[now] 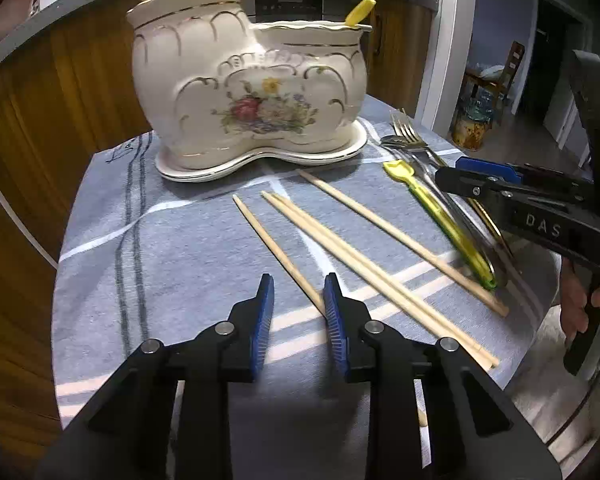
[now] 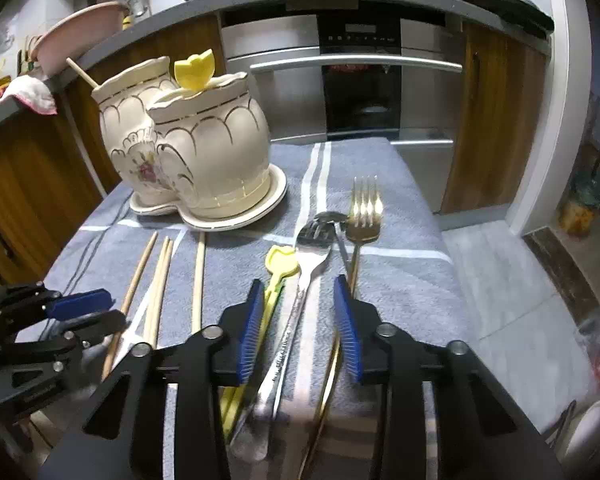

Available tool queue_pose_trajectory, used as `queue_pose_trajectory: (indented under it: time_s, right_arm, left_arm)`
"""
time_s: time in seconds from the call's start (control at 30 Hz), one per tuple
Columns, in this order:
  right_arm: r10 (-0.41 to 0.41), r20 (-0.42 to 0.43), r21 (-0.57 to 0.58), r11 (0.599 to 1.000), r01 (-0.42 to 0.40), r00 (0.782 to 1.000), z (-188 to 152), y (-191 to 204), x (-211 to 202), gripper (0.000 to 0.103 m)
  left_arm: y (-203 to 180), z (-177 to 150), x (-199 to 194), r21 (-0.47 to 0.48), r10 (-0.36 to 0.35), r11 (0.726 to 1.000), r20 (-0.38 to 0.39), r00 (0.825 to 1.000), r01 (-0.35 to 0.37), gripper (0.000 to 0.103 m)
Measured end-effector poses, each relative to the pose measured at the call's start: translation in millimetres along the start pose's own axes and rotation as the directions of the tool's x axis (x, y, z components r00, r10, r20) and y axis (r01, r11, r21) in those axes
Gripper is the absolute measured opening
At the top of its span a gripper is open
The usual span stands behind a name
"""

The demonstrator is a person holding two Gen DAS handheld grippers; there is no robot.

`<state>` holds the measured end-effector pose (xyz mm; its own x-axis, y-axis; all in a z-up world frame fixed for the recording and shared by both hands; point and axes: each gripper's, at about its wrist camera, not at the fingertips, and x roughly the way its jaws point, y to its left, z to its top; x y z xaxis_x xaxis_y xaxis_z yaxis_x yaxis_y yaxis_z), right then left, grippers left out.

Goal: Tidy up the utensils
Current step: 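Grasp another chopstick with the left tool while the right tool grasps a silver fork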

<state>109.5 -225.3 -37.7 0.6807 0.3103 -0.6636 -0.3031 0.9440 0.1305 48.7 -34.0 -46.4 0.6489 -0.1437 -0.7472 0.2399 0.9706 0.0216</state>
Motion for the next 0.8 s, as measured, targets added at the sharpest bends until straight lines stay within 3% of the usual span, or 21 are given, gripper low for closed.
queue_pose_trajectory:
  time_s: [0.13,0.43,0.53,0.6,0.67,0.8]
  right_arm:
    - [0.008,-0.022,0.016,1.000,-0.007,1.000,2,-1,7,0.022]
    - [-0.015,-0.068,0.035,0.999,0.017,0.998,10,-3,24,0.021]
    - [-0.021,-0.082,0.030,0.999,0.024,0.996,11,-1,31,0.016]
    - [-0.020,-0.082,0.031,0.999,0.023,0.996,11,-2,31,0.013]
    - [-0.012,-0.077,0.040,0.999,0.015,0.997,11,-3,31,0.012]
    - [-0.005,-0.066,0.043,0.999,0.007,0.998,11,-3,27,0.007]
  left_arm:
    - [11,-1,0,-0.013,0.015,1.000,-0.012,1.000,-0.015,0.025]
    - [19,1,7,-0.020,0.006,1.000,-0.027,1.000,-0.007,0.027]
    - [19,3,9,-0.013,0.007,1.000,-0.025,1.000,-0.008,0.026]
    - [21,4,11,-0.013,0.013,1.000,-0.019,1.000,-0.014,0.021]
    - [23,5,12,-0.007,0.029,1.000,-0.013,0.999,-0.029,0.009]
    - [25,5,12,0.014,0.038,0.999,-0.008,0.999,-0.038,0.005]
